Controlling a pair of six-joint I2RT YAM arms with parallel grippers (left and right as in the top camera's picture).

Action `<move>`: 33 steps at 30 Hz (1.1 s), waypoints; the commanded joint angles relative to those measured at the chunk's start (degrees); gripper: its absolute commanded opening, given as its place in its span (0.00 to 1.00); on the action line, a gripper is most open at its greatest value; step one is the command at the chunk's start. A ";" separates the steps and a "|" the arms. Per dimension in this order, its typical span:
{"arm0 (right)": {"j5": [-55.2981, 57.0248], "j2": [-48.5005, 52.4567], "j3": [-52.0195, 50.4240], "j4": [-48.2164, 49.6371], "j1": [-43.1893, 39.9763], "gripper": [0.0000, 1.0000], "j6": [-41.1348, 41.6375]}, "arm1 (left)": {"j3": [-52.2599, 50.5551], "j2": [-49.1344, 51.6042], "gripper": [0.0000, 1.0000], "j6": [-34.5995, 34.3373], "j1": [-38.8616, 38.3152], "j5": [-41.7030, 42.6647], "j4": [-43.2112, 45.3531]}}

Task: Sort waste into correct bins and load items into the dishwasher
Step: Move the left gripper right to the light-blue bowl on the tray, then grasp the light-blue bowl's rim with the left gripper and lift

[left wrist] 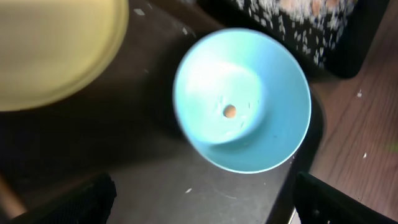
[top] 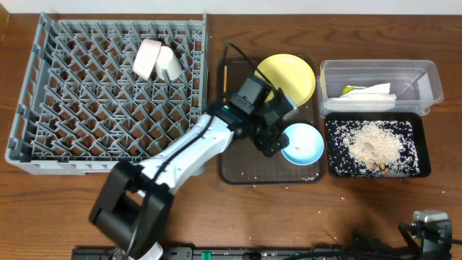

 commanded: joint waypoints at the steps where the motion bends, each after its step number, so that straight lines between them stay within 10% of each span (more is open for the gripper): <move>1: 0.35 0.02 0.02 0.09 -0.74 0.99 0.52 | 0.59 1.64 0.92 -0.74 -1.92 1.01 0.76; 19: 0.35 0.02 0.02 0.09 -0.74 0.99 0.52 | 0.59 8.92 0.91 -2.34 -3.65 -6.97 7.19; 26: 0.35 0.02 0.02 0.09 -0.74 0.99 0.52 | 0.59 9.44 0.68 -3.15 -3.65 -7.02 8.26; 33: 0.35 0.02 0.02 0.09 -0.72 0.99 0.52 | 0.59 12.17 0.66 -4.42 -3.65 -6.97 8.26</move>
